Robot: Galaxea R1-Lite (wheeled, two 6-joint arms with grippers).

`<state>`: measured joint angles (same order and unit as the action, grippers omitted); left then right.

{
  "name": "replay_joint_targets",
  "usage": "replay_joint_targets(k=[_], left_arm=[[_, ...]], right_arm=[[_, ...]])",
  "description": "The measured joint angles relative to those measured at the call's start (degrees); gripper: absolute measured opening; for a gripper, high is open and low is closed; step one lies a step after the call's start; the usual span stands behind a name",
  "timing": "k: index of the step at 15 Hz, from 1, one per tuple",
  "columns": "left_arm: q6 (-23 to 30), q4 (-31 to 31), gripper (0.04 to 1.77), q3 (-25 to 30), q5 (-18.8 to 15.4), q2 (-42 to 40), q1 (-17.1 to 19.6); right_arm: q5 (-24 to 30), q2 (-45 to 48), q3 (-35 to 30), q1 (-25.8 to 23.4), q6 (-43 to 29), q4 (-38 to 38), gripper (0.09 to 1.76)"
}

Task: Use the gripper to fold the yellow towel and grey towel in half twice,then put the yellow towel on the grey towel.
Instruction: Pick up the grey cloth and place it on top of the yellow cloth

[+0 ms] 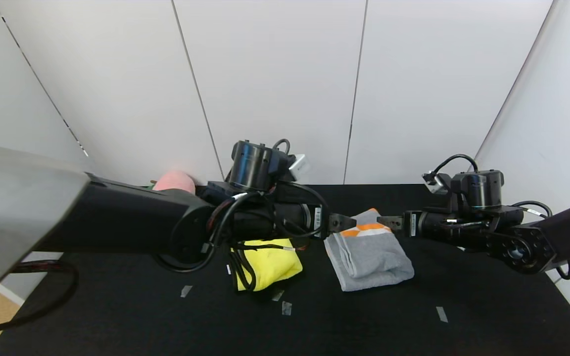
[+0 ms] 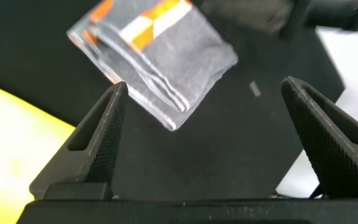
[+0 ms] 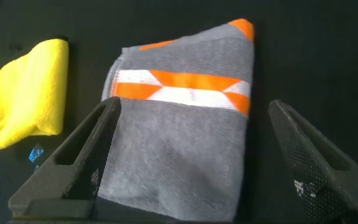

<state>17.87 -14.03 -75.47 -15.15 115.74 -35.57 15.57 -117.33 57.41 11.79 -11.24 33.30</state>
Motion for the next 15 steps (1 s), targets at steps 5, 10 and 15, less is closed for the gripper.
replay_joint_targets(k=[5,10,15], left_arm=[[0.29,0.05,1.72,-1.62,0.32,9.51,-2.51],[0.07,0.22,1.72,-4.24,0.82,16.62,-3.9],[-0.04,0.22,1.72,-6.45,0.93,19.43,-4.04]], right_arm=[[4.13,0.41,-1.34,-2.78,-1.02,0.35,1.71],[4.63,0.07,-2.34,-2.12,-1.05,0.63,1.71],[4.62,-1.41,-2.61,-2.04,-0.9,0.9,1.71]])
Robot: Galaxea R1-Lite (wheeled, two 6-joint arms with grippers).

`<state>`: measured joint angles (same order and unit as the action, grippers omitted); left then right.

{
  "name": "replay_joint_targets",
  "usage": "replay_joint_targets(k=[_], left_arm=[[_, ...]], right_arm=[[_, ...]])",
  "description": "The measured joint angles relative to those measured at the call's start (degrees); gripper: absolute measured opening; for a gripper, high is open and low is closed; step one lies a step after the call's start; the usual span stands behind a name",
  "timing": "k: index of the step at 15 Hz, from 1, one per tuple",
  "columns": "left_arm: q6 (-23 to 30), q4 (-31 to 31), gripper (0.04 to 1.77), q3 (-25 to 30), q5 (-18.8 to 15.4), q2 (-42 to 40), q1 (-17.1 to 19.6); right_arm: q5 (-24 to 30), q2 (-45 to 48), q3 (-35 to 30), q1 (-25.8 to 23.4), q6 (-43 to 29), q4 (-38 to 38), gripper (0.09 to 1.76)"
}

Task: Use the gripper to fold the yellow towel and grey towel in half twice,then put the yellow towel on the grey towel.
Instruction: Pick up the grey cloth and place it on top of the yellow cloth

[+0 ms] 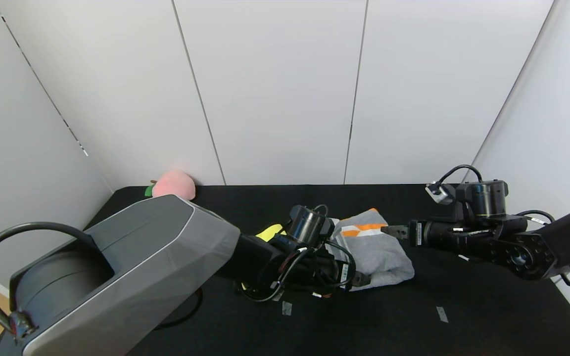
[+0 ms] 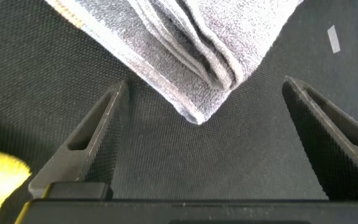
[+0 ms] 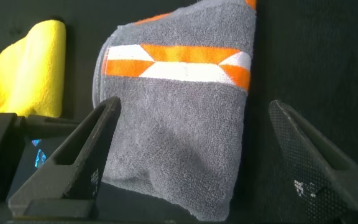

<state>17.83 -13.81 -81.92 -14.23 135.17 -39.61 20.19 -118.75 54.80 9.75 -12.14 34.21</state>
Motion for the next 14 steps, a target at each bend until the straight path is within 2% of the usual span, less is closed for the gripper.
replay_joint_targets(k=[3,7,14], left_arm=[[0.15,1.34,1.72,-2.04,0.09,0.67,0.06],[1.07,9.08,1.72,-8.22,0.35,2.27,0.22],[2.06,14.3,1.72,-15.46,0.33,4.94,0.26]], right_arm=[[0.01,-0.24,-0.34,0.0,0.0,0.2,1.71],[0.11,-0.22,-0.85,0.02,0.11,0.66,1.71],[0.09,-0.22,-1.35,0.02,0.05,0.96,1.71]])
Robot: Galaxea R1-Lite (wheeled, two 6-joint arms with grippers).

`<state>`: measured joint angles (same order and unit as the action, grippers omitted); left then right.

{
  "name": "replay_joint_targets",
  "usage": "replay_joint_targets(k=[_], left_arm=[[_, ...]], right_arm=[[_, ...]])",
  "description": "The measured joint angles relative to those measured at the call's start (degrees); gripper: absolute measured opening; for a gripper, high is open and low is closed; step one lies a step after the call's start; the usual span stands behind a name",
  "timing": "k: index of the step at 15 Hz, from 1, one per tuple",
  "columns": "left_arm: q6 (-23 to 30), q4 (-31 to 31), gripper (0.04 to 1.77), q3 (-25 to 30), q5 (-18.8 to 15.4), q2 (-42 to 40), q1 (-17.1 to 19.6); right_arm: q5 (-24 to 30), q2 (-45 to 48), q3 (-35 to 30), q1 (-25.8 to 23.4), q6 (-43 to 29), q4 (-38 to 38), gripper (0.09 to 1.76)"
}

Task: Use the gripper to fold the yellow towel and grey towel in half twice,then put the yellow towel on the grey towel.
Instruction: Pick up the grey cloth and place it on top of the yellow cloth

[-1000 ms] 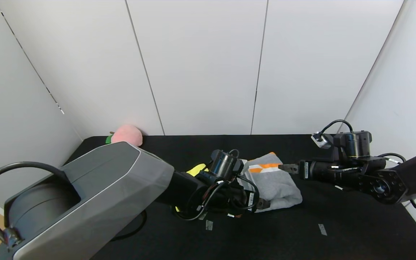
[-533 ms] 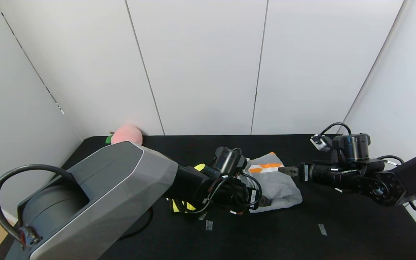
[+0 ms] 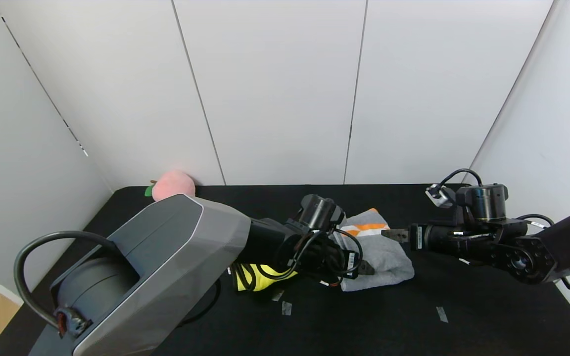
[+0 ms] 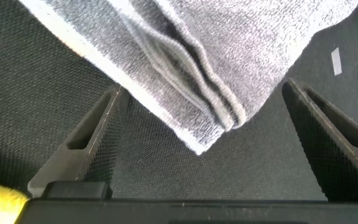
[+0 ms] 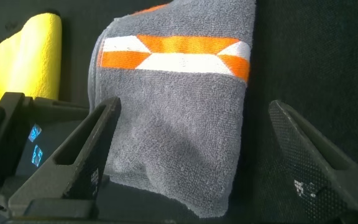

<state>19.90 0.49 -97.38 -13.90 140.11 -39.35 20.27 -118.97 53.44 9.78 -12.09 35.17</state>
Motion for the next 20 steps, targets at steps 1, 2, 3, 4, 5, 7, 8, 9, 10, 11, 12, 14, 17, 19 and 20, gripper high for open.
replay_joint_targets(k=[1,2,3,4,5,7,8,9,10,11,12,14,17,19,20], left_arm=[[0.63,0.68,1.72,-1.0,0.05,0.44,0.07],[1.4,1.21,1.72,-2.04,0.16,0.9,0.27],[1.72,2.05,1.72,-3.12,0.3,1.4,0.4],[1.85,3.32,1.72,-4.38,0.41,1.95,0.46],[1.87,4.29,1.72,-5.55,0.51,2.47,0.63],[2.24,6.7,1.72,-8.24,0.52,3.47,1.1],[2.85,7.66,1.72,-9.48,0.66,3.94,1.27],[3.06,7.94,1.72,-10.18,0.79,4.27,1.38],[3.08,7.94,1.72,-10.59,0.82,4.52,1.43],[3.08,7.91,1.72,-10.84,0.82,4.79,1.45],[3.08,7.91,1.72,-11.0,0.93,5.01,1.49],[3.01,7.83,1.72,-11.11,1.32,5.38,1.45],[2.85,7.85,1.72,-11.11,1.65,5.6,1.35],[2.74,7.83,1.72,-11.11,1.67,5.73,1.27],[2.6,7.85,1.57,-11.06,1.78,5.77,1.26]], right_arm=[[-0.05,-0.02,-0.06,0.0,-0.02,-0.02,1.71],[-0.07,-0.02,-0.06,0.0,-0.02,-0.02,1.71],[-0.09,-0.05,-0.09,0.0,-0.02,-0.02,1.71],[-0.07,-0.05,-0.09,0.0,-0.05,-0.02,1.71],[-0.07,-0.05,-0.09,0.02,0.0,-0.06,1.71],[-0.09,-0.02,-0.17,0.04,0.0,-0.04,1.71],[-0.09,0.0,-0.24,0.06,0.0,-0.06,1.71],[-0.09,0.01,-0.26,0.04,-0.02,-0.04,1.71],[-0.07,0.04,-0.33,0.04,-0.02,-0.04,1.71],[-0.07,0.04,-0.35,0.04,0.0,-0.06,1.71],[-0.07,0.04,-0.35,0.06,-0.02,-0.06,1.71],[-0.2,0.04,-0.5,0.17,-0.09,-0.06,1.71],[-0.3,-0.11,-0.85,0.66,-0.09,-0.04,1.71],[-0.3,-0.22,-0.99,0.91,-0.11,-0.02,1.71],[-0.33,-0.27,-1.02,0.99,-0.11,-0.04,1.71]])
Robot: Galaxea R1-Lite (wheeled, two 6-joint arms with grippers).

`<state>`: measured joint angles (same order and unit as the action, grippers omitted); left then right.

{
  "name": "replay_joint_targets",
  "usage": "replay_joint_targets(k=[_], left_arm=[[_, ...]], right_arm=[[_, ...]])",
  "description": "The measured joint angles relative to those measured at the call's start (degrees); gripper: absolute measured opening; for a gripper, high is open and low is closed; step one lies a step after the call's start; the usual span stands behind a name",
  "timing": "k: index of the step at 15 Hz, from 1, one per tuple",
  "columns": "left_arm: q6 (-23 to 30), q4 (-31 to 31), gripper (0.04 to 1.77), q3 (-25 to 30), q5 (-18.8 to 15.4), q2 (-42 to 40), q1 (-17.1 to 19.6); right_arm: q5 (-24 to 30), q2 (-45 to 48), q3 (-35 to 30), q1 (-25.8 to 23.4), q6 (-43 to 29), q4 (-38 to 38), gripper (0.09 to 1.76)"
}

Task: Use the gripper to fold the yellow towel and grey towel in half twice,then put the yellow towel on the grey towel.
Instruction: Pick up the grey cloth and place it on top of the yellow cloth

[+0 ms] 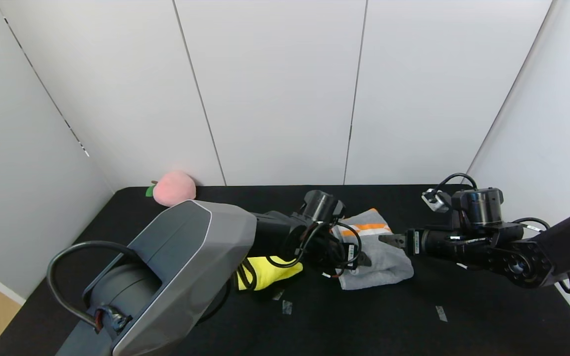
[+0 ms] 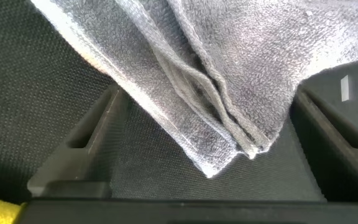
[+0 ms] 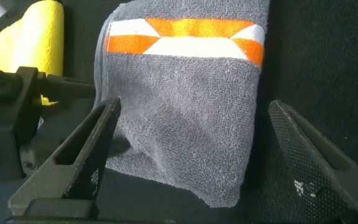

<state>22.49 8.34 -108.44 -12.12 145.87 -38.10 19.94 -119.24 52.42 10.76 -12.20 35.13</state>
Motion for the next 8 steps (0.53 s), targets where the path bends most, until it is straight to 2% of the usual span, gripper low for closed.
replay_joint_targets(k=[3,6,7,8], left_arm=[[-0.55,0.06,1.11,0.22,0.66,0.13,-0.22],[-0.71,0.13,0.8,0.3,0.71,0.43,-0.29],[-0.68,0.2,0.62,0.33,0.68,0.55,-0.32],[-0.68,0.2,0.19,0.37,0.62,0.66,-0.35]], right_arm=[[0.04,-0.04,-0.05,0.09,0.0,0.0,1.71],[0.04,-0.04,-0.22,0.15,-0.02,0.0,1.71],[0.0,-0.13,-0.24,0.2,0.0,0.0,1.71],[0.0,-0.2,-0.28,0.2,-0.02,0.0,1.71]])
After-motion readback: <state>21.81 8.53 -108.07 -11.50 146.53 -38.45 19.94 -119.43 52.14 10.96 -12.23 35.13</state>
